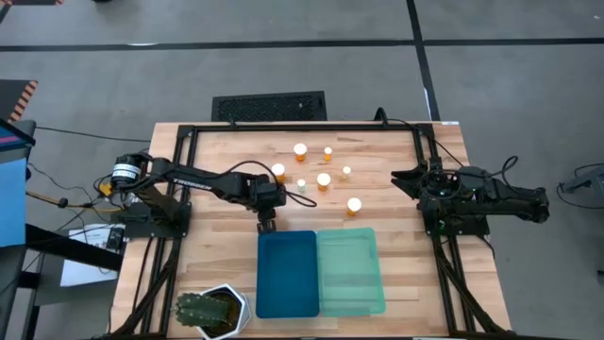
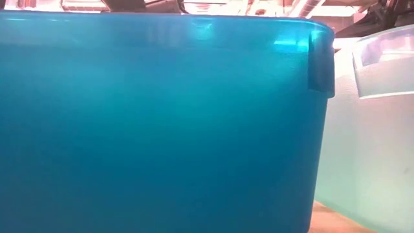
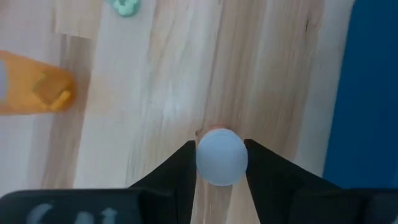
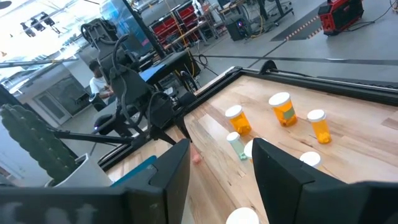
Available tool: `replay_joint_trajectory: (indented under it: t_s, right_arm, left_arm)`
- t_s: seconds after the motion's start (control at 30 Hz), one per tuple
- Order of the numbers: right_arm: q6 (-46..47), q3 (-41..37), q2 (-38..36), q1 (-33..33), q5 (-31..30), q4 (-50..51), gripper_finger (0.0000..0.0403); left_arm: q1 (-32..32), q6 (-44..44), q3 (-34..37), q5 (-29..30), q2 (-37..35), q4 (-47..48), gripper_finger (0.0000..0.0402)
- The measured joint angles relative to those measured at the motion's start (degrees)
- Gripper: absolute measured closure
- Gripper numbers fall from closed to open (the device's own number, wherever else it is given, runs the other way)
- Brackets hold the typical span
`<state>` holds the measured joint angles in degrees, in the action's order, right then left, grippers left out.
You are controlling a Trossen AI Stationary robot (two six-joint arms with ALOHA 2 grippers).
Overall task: Pick and place medicine bottles into bin by pill shape (circle, oval)
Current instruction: Put the small pink pill bottle into the blue bin
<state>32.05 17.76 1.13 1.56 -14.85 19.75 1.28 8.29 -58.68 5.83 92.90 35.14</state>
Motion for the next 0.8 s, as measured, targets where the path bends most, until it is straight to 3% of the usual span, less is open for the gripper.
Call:
replay_joint_trajectory:
  t_s: [0.2, 0.4, 0.67, 0.8]
  right_arm:
    - [-0.02, -0.01, 0.00, -0.01, 0.00, 0.01, 0.0218]
    - [-0.04, 0.00, -0.02, -0.01, 0.00, 0.00, 0.0222]
    - [-0.19, 0.00, 0.00, -0.01, 0.00, 0.02, 0.0218]
    - [-0.18, 0.00, 0.00, -0.02, 0.00, 0.02, 0.0222]
  left_arm:
    - [0.00, 1.68, -6.15, -0.01, 0.00, 4.40, 0.0293]
    - [-1.03, 4.88, -17.79, 0.21, 0.00, 13.48, 0.0286]
    - [-6.77, 8.33, -37.54, 0.14, 0.00, 20.87, 0.0288]
    - [-11.14, 10.72, -43.25, 3.11, -0.09, 21.31, 0.0287]
